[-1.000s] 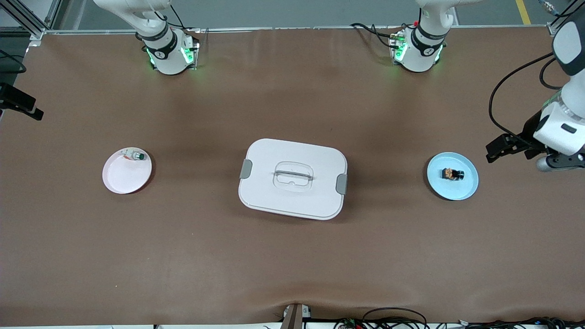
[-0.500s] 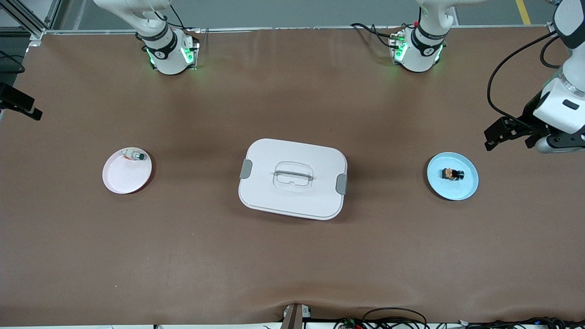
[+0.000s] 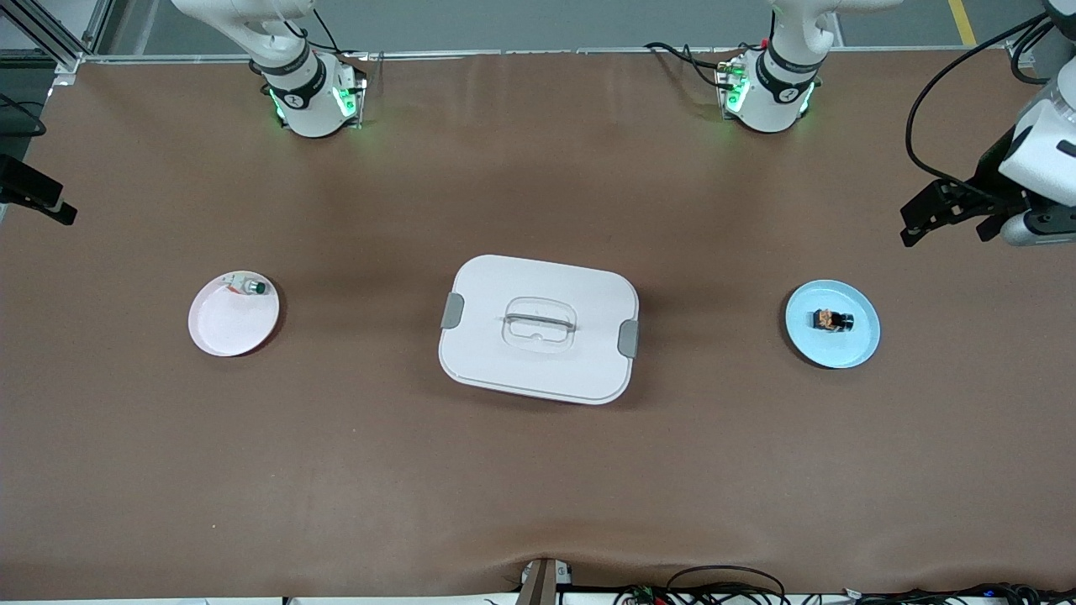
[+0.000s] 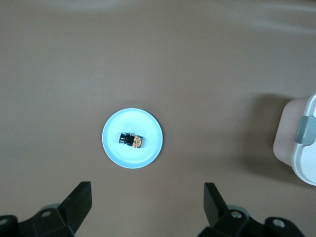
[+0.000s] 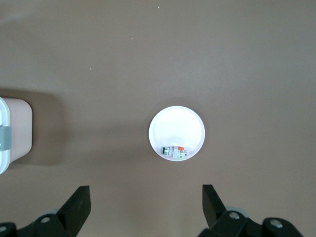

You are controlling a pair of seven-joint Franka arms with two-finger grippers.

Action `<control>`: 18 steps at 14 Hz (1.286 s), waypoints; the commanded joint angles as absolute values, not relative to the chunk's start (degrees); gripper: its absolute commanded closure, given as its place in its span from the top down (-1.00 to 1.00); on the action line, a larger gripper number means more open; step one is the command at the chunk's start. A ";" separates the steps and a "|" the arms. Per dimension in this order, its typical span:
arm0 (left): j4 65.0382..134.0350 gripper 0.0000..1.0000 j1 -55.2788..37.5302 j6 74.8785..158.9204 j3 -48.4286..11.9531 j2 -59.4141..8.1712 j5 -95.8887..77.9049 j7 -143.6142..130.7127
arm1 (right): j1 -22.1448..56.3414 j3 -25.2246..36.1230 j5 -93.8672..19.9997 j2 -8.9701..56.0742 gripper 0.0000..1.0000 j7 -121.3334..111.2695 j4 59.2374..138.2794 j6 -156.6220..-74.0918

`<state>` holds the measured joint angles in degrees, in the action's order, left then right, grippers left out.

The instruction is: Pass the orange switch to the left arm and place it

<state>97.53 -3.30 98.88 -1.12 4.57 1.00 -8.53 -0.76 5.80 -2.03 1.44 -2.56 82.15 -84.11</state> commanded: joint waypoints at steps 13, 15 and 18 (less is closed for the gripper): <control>103.81 1.00 -3.69 98.09 -0.44 12.84 0.09 -4.93 | -1.14 5.71 -2.02 0.44 1.00 -1.93 83.06 -83.76; 101.17 1.00 -3.69 97.13 -0.44 10.73 0.09 -4.75 | -1.23 5.80 -2.02 0.44 1.00 -1.93 83.06 -83.67; 98.88 1.00 -4.04 95.19 -0.53 8.10 0.09 -4.75 | -1.23 5.80 -2.02 0.44 1.00 -1.85 83.06 -83.67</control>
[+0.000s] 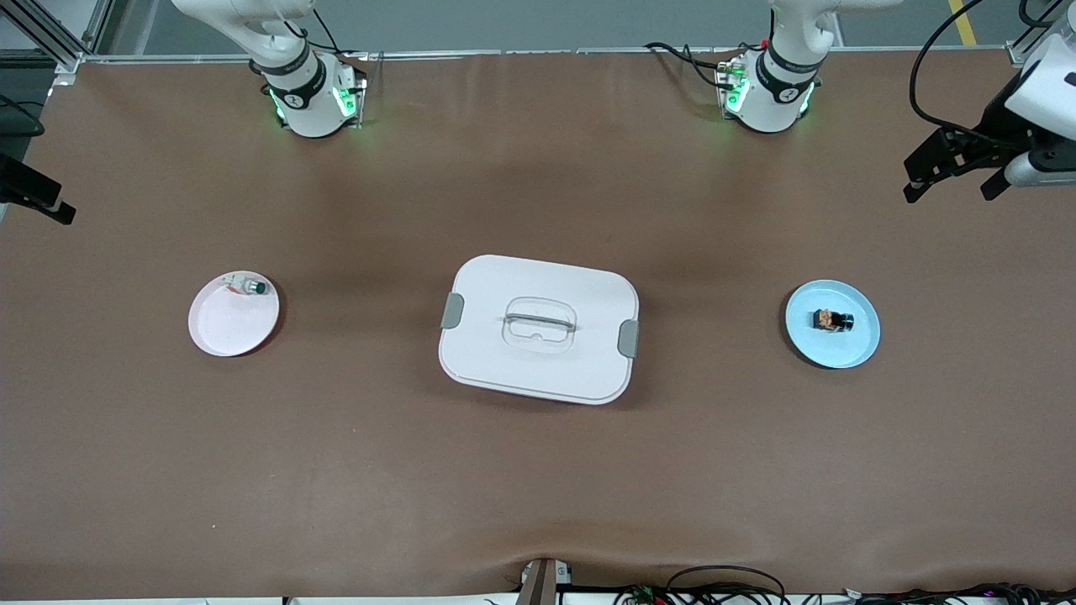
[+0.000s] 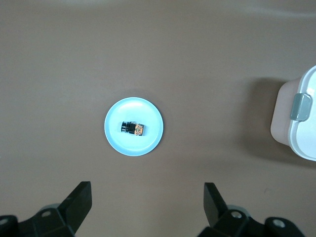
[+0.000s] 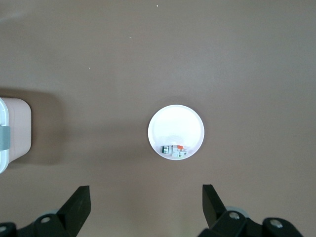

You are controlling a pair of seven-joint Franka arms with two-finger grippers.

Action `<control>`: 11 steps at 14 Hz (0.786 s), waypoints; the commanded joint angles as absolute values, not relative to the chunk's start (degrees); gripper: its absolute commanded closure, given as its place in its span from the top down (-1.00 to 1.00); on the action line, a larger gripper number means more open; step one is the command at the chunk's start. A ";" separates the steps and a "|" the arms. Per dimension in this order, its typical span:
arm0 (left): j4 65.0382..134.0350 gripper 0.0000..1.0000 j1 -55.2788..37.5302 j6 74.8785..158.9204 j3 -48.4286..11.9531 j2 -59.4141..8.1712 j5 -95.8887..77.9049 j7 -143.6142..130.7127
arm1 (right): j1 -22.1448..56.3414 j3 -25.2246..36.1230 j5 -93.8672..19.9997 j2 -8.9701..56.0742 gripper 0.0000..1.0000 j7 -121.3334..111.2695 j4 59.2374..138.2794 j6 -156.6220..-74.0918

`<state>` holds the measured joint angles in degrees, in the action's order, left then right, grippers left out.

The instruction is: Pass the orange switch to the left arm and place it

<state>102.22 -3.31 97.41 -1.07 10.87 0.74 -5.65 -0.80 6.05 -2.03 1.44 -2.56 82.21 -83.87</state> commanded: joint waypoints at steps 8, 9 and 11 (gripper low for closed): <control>96.94 1.00 -4.13 93.69 -0.70 6.42 0.00 -4.22 | -1.23 5.89 -2.02 0.44 1.00 -1.85 83.06 -83.76; 96.94 1.00 -4.13 93.60 -0.70 6.42 0.00 -4.22 | -1.23 5.89 -2.02 0.44 1.00 -1.85 83.06 -83.76; 96.94 1.00 -4.22 93.60 -0.70 6.42 0.09 -4.13 | -1.23 5.89 -2.02 0.44 1.00 -1.85 83.06 -83.67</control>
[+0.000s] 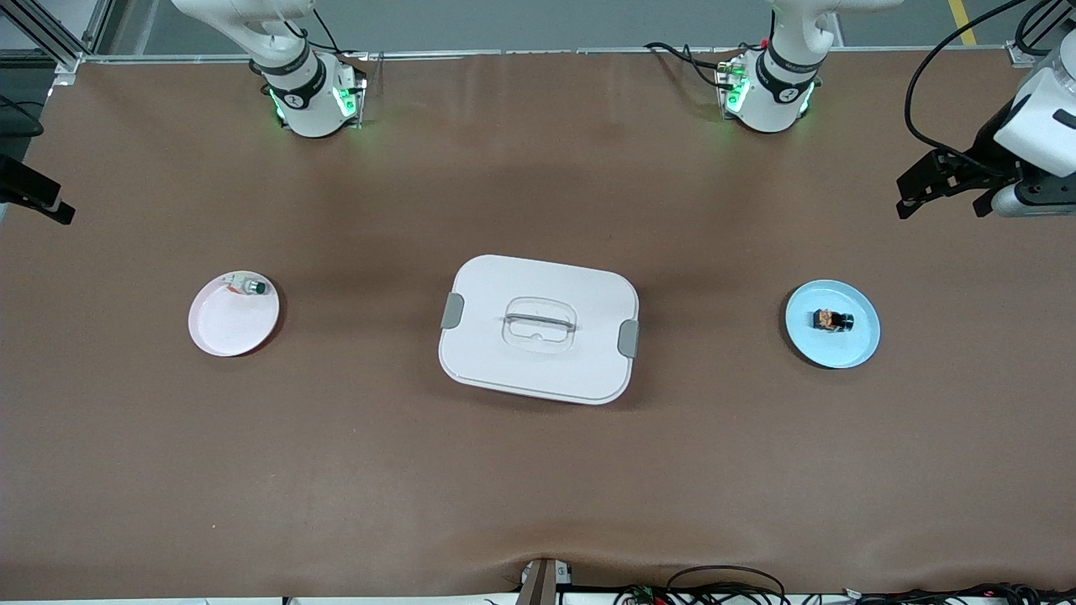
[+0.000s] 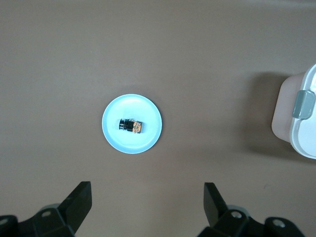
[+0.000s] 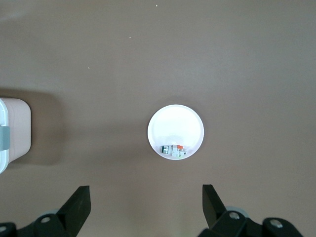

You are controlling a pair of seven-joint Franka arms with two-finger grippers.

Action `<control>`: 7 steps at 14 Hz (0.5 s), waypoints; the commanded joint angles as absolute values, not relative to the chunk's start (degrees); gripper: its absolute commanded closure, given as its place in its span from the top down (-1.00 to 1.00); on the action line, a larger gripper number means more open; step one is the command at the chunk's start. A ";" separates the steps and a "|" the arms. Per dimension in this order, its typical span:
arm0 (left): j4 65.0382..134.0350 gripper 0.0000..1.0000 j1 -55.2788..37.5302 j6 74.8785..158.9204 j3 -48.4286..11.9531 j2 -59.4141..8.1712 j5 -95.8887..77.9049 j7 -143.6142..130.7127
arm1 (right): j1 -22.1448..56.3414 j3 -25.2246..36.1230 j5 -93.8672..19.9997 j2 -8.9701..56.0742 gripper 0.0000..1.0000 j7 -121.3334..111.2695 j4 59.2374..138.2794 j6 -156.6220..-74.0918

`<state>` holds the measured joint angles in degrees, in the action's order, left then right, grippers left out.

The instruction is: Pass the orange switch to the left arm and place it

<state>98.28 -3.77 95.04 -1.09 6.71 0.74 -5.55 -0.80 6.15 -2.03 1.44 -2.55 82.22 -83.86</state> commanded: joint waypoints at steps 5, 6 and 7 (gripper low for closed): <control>96.94 1.00 -4.22 93.60 -0.70 6.42 0.09 -3.78 | -1.14 5.89 -2.02 0.44 1.00 -1.85 83.06 -83.93; 96.94 1.00 -4.22 93.60 -0.70 6.42 0.09 -3.78 | -1.23 5.89 -2.20 0.44 1.00 -1.85 82.97 -84.54; 96.94 1.00 -4.22 93.60 -0.70 6.42 0.09 -3.78 | -1.14 5.89 -2.72 0.53 1.00 -1.85 82.71 -84.99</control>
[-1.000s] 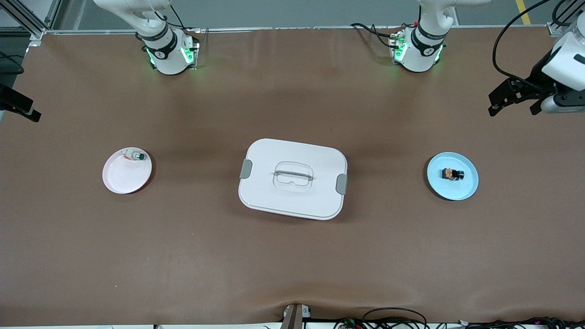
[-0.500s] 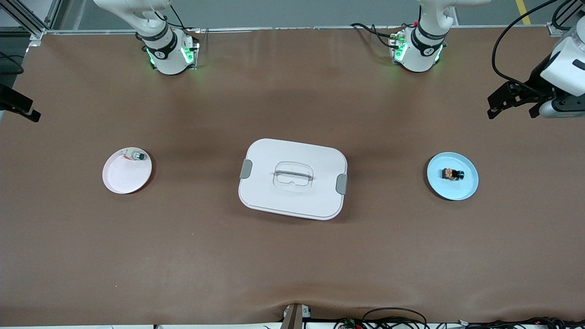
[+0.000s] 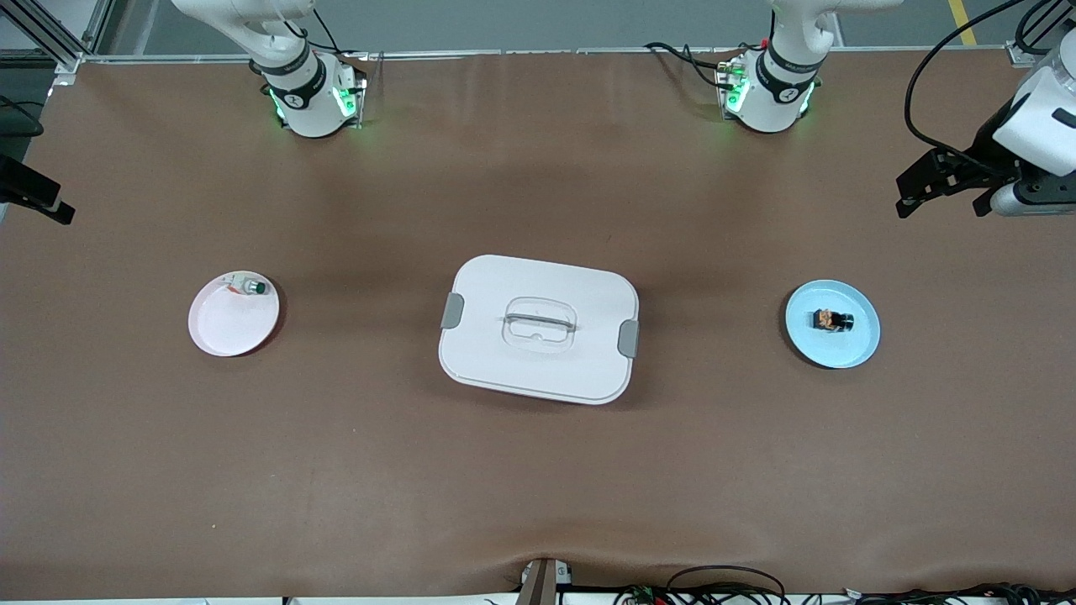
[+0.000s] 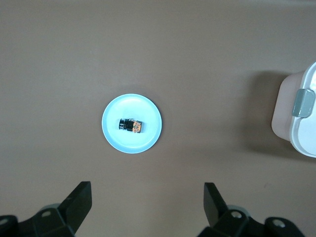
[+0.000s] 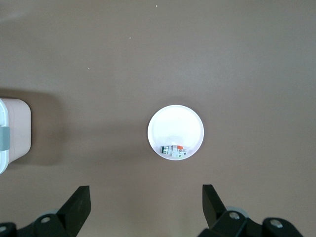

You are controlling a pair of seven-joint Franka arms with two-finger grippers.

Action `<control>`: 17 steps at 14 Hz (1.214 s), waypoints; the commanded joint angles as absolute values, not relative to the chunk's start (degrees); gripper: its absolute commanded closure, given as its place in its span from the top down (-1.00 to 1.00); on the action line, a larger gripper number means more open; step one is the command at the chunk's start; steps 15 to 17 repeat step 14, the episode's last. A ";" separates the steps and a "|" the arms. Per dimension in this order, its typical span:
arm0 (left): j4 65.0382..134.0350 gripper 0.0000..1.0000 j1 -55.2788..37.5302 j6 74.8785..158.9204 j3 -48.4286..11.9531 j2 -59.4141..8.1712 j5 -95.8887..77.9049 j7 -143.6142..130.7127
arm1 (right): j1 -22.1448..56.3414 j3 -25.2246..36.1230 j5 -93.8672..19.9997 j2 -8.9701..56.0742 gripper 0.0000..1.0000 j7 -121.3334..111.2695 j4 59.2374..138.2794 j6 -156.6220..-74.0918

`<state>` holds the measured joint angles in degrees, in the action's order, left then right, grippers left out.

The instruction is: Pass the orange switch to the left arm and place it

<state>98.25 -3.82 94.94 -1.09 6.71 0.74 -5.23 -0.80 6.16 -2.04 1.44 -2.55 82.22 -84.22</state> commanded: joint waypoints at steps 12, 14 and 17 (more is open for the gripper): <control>96.94 1.00 -4.22 93.60 -0.70 6.42 0.09 -3.69 | -0.97 5.72 -2.03 0.53 1.00 -1.85 82.62 -81.65; 97.03 1.00 -4.13 93.60 -0.70 6.42 0.09 -3.69 | -1.23 5.89 -2.63 0.53 1.00 -1.85 82.44 -81.65; 97.03 1.00 -4.13 93.60 -0.70 6.42 0.09 -3.69 | -1.23 5.89 -2.63 0.53 1.00 -1.85 82.44 -81.65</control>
